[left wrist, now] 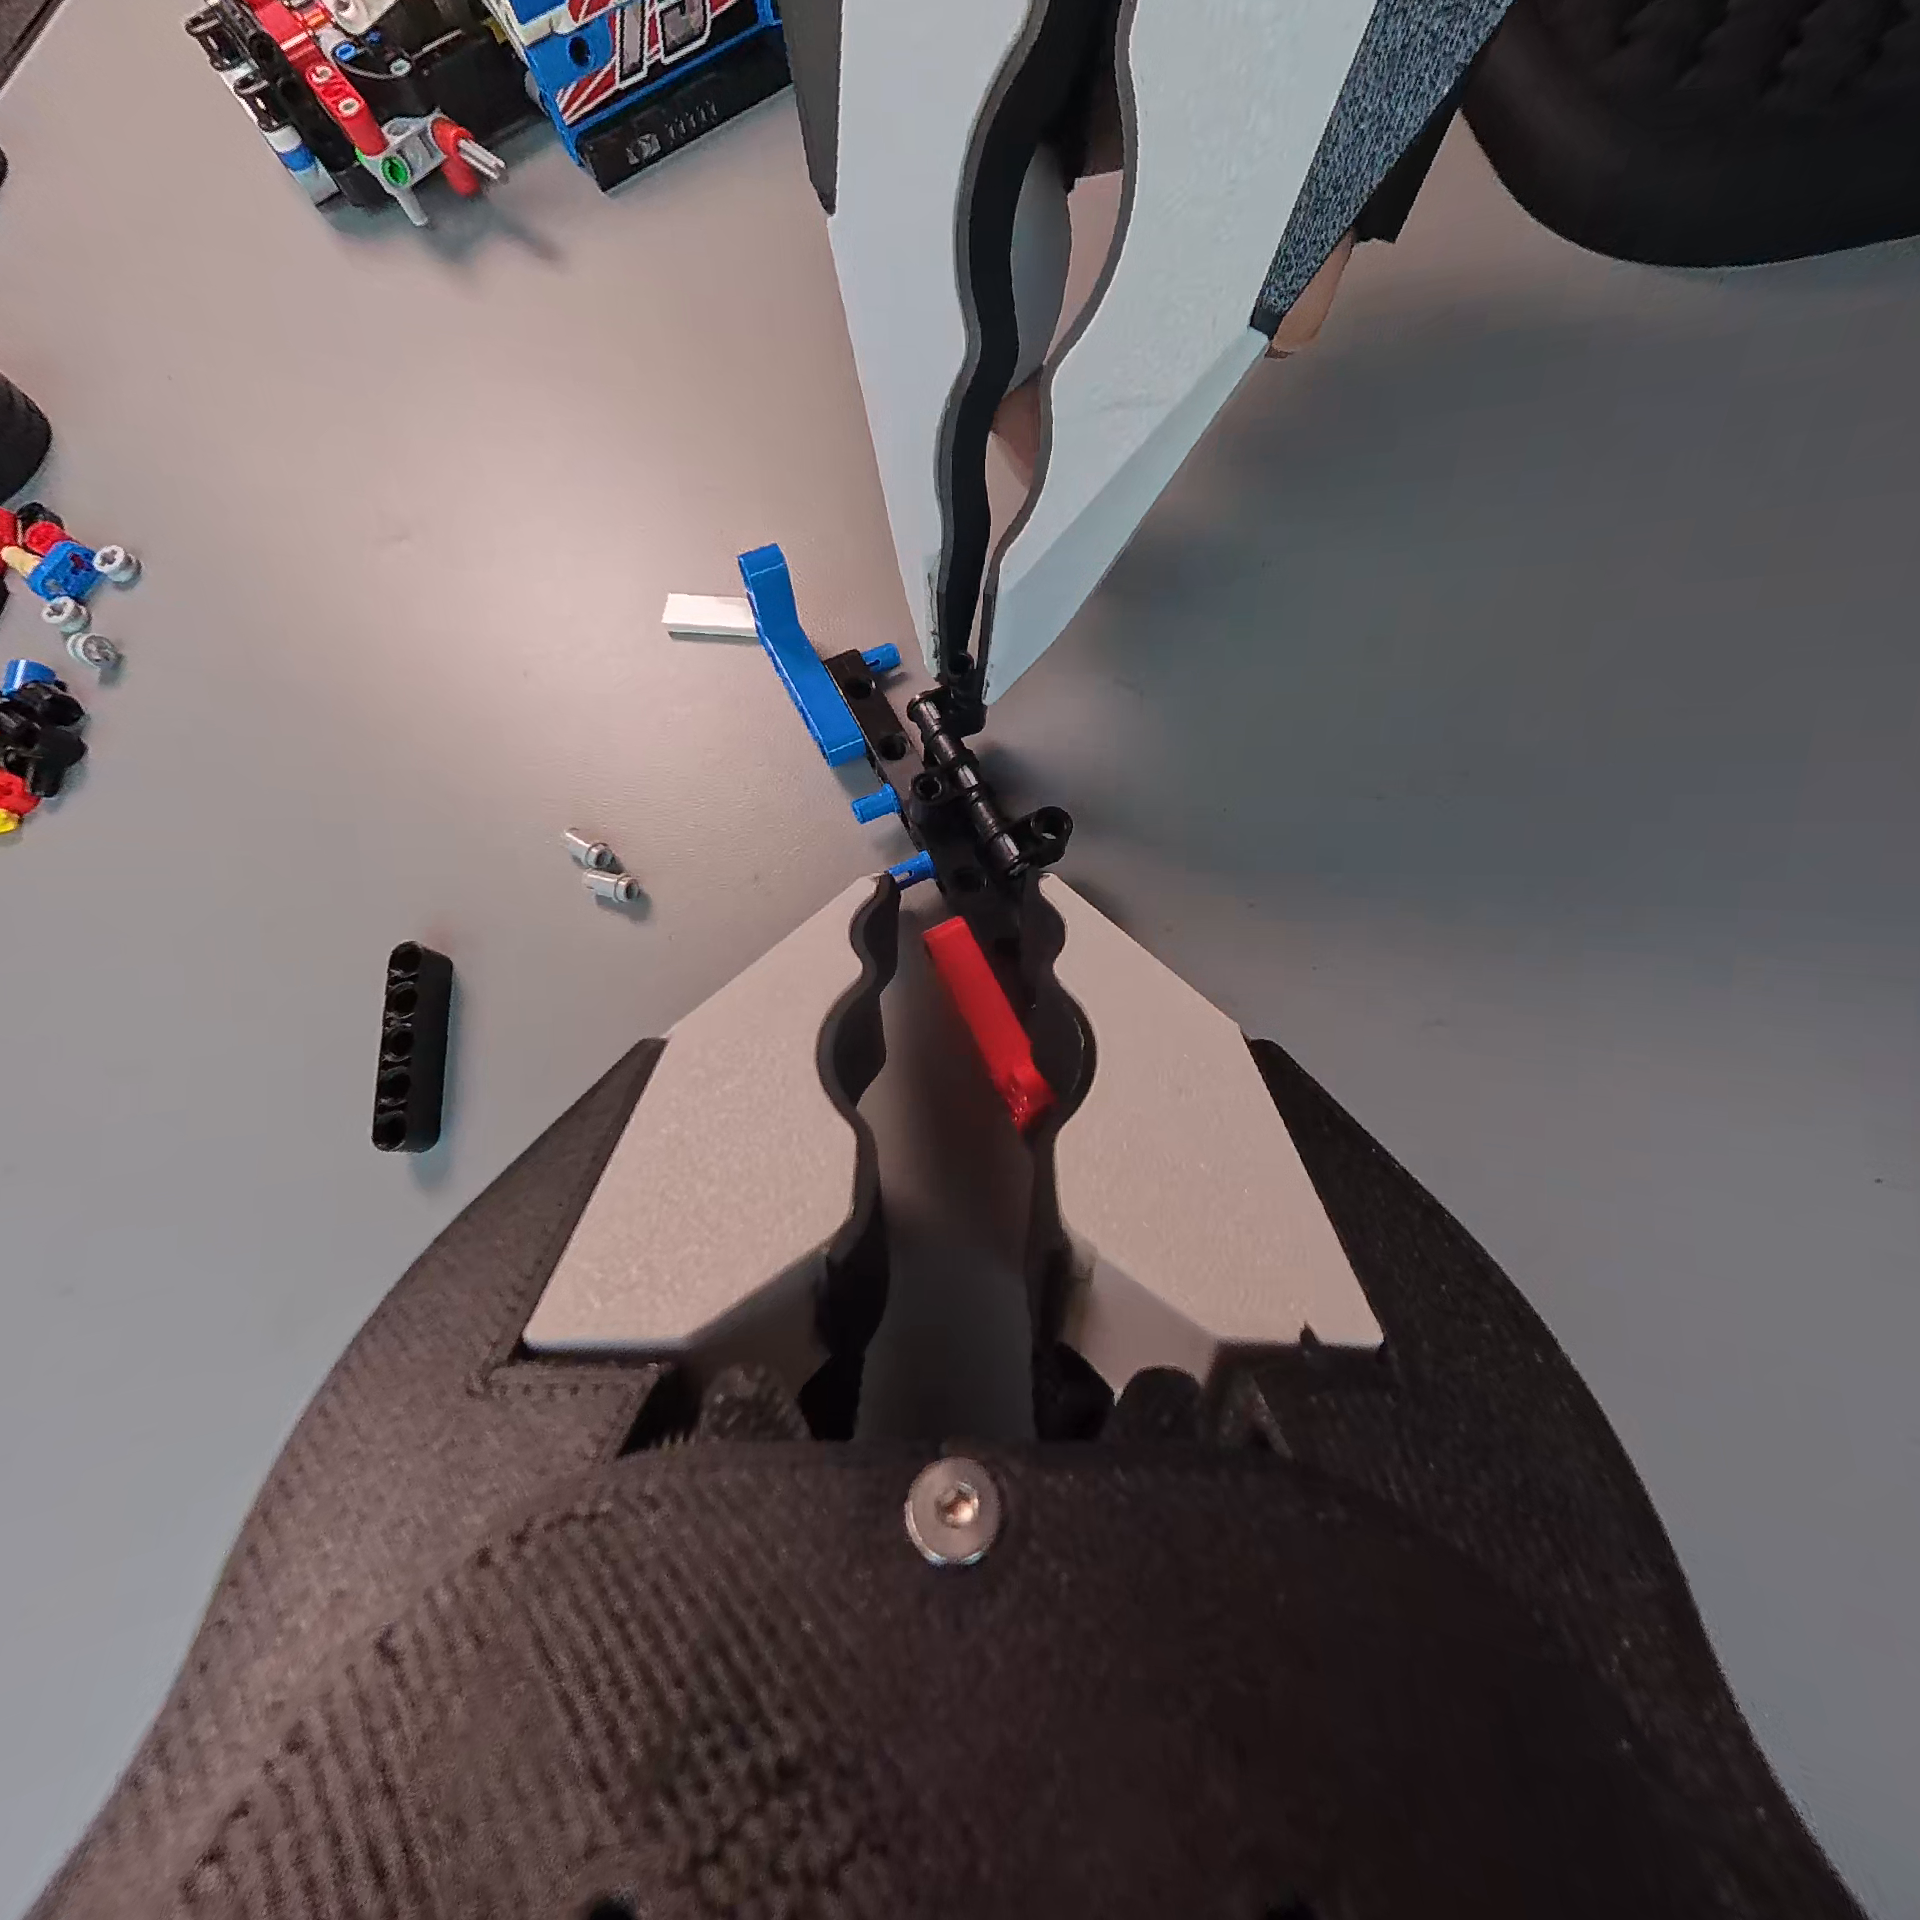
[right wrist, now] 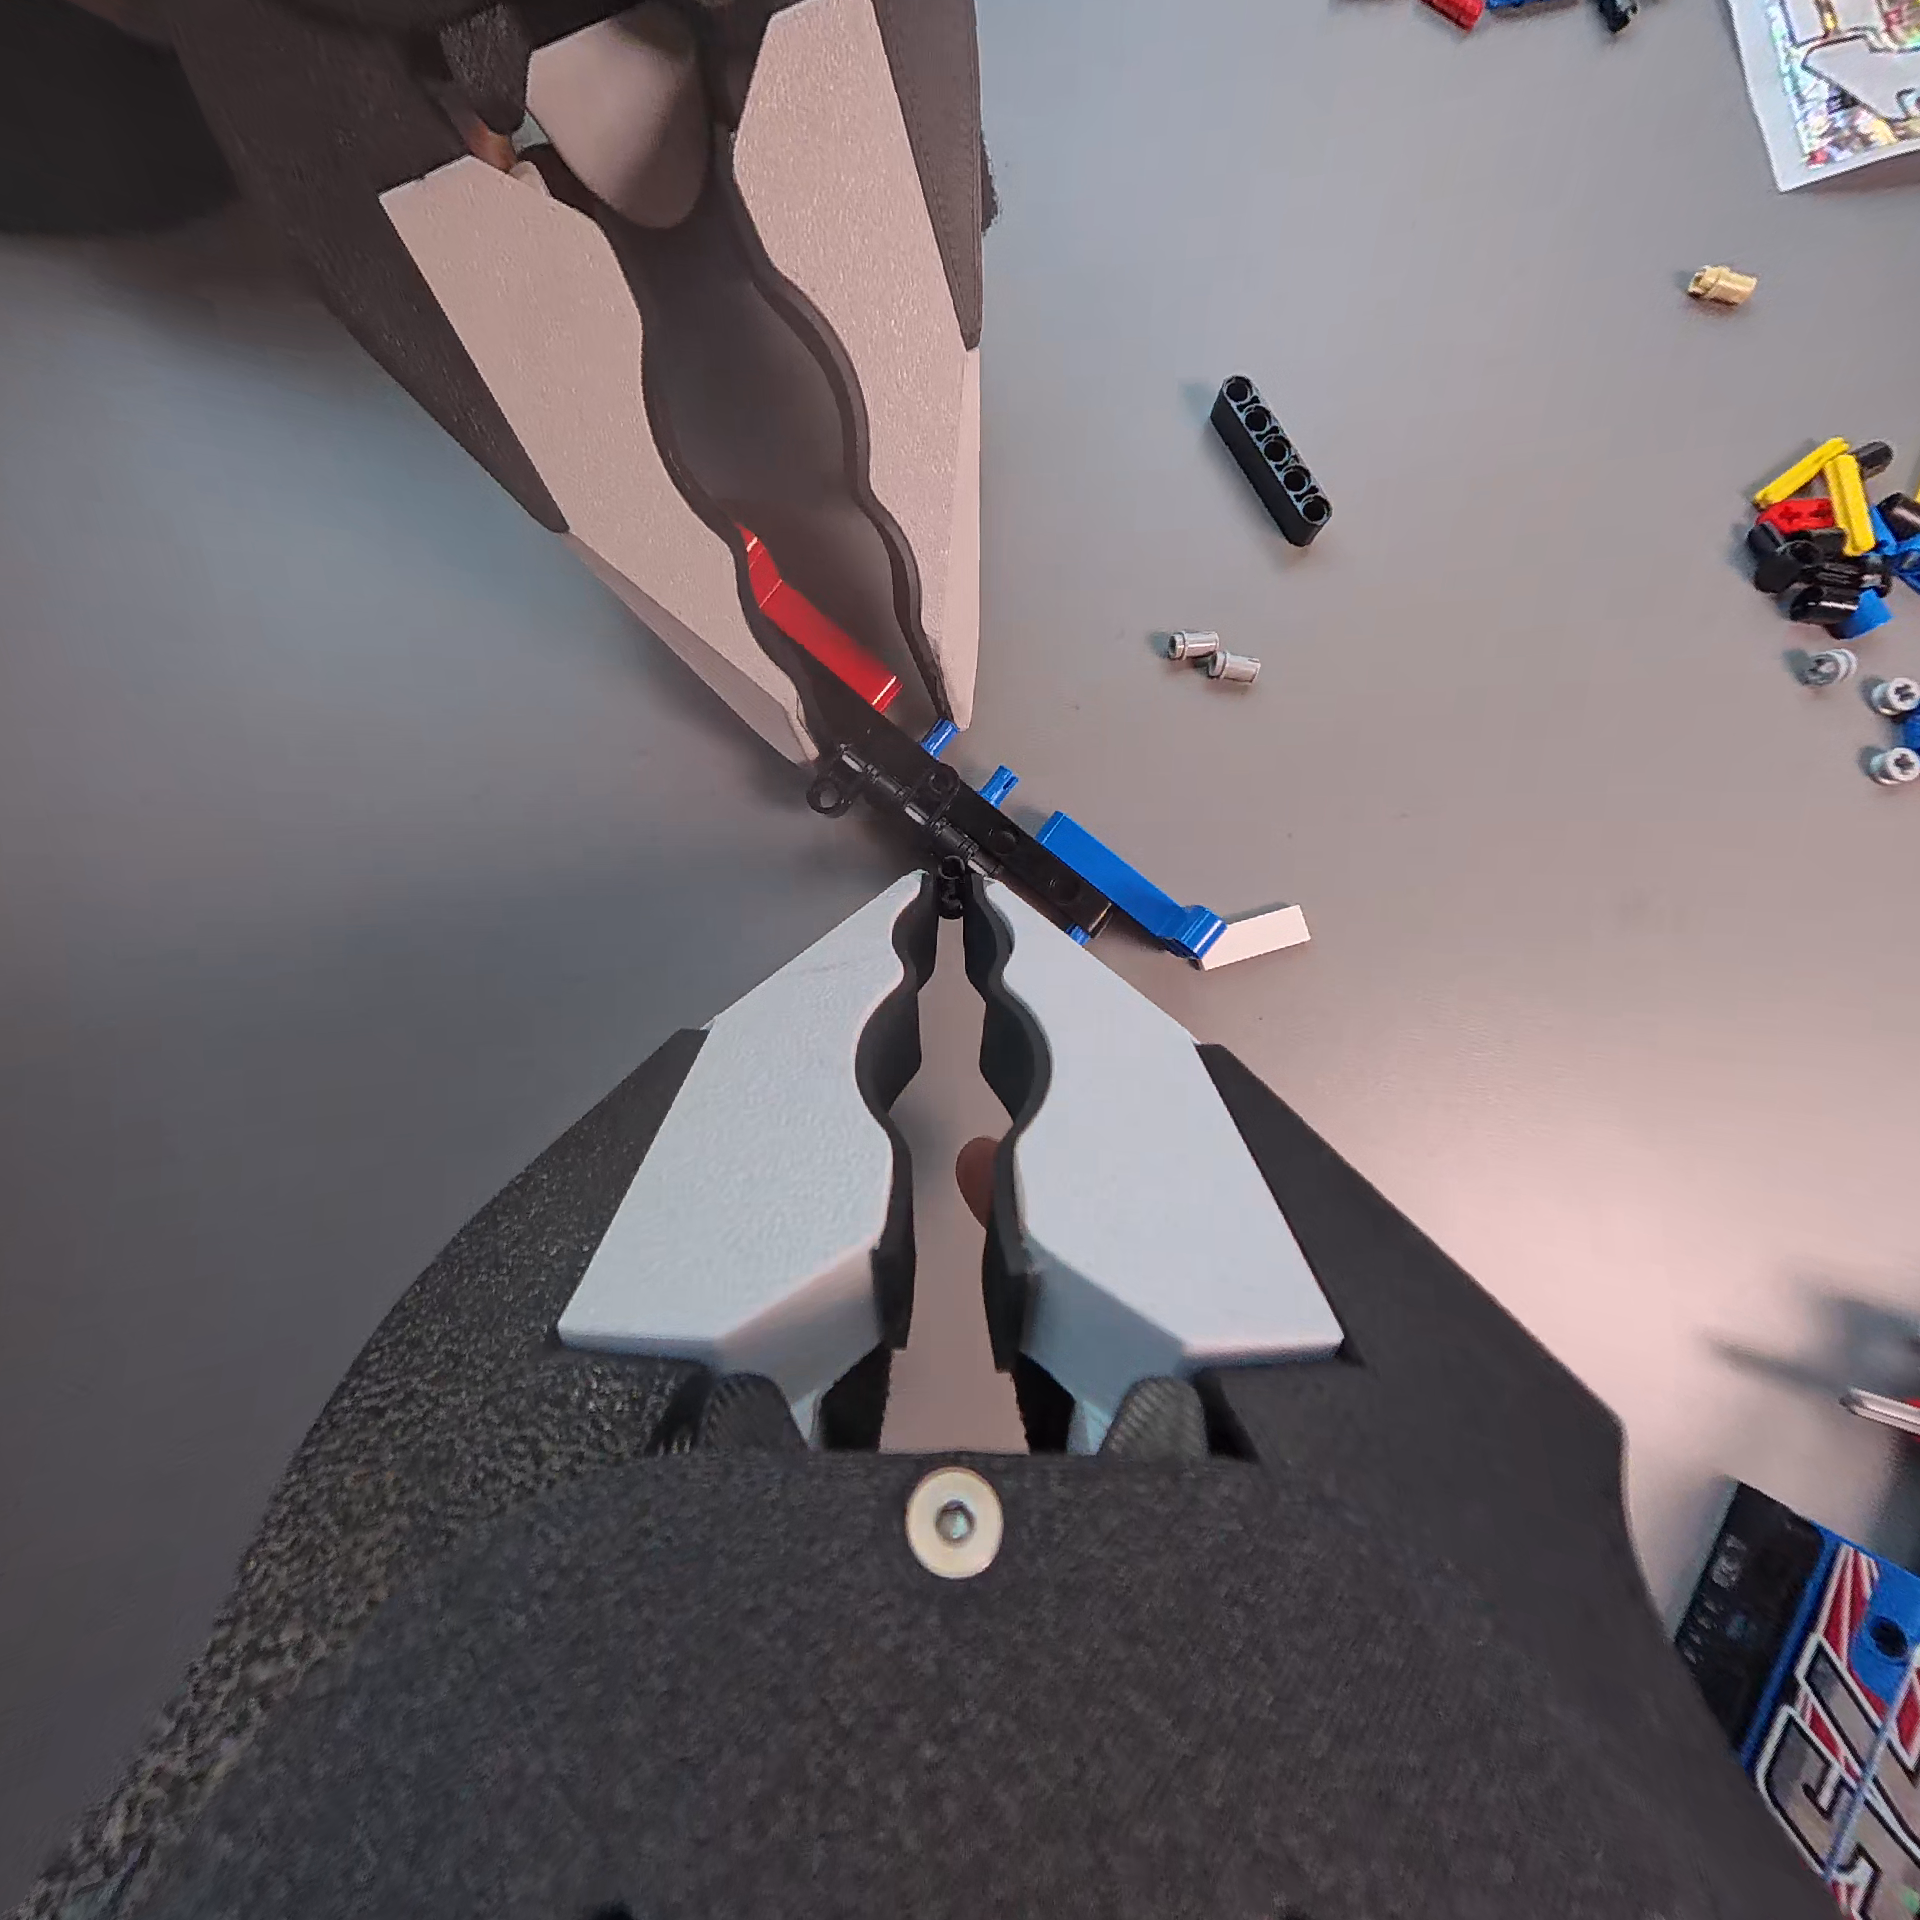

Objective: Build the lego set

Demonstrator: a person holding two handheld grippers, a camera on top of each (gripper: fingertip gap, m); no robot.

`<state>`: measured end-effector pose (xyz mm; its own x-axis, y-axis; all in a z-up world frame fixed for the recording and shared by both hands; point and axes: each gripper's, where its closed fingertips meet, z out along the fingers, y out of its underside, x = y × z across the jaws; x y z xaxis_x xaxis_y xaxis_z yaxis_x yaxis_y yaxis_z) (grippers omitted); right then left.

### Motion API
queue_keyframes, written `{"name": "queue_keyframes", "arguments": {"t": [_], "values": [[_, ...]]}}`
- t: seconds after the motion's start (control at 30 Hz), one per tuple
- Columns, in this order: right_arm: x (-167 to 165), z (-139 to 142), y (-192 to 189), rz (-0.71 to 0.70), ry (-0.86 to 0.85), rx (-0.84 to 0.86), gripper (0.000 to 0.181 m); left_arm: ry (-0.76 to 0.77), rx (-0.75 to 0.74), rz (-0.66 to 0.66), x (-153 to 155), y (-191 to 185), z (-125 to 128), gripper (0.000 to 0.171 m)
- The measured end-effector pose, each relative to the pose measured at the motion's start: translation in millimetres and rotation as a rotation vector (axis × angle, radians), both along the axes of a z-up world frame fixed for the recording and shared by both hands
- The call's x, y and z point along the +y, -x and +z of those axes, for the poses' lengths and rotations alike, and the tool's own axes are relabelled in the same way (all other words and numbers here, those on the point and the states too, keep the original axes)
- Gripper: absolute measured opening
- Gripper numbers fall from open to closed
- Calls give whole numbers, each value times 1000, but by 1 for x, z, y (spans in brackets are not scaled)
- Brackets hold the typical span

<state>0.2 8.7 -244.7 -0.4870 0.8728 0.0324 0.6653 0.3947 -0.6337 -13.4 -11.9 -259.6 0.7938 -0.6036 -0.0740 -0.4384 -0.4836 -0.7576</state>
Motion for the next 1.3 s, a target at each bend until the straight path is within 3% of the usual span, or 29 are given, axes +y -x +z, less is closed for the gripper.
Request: {"name": "queue_keyframes", "arguments": {"t": [0.13,0.4,0.47,0.53,0.63,0.83,1.0,1.3], "values": [[0,0,-1,13,-23,24,3,3,-4,3,0,0,0,22],[-3,9,-1,-67,175,126,3,4,-20,-1,-1,0,0,24],[-8,24,0,-74,262,197,3,5,-44,-15,-2,-2,3,37],[-14,42,3,-87,360,275,3,-32,-87,-31,-2,-2,15,41],[-26,69,5,-90,506,379,3,-172,-171,-49,0,-7,49,33],[-38,80,5,-101,611,428,3,-344,-140,-99,-3,-20,77,9],[-39,74,1,-74,561,408,3,-347,-71,-142,-6,-25,72,2],[-46,58,-7,155,144,320,8,-292,-8,-199,-12,-32,59,2]]}}
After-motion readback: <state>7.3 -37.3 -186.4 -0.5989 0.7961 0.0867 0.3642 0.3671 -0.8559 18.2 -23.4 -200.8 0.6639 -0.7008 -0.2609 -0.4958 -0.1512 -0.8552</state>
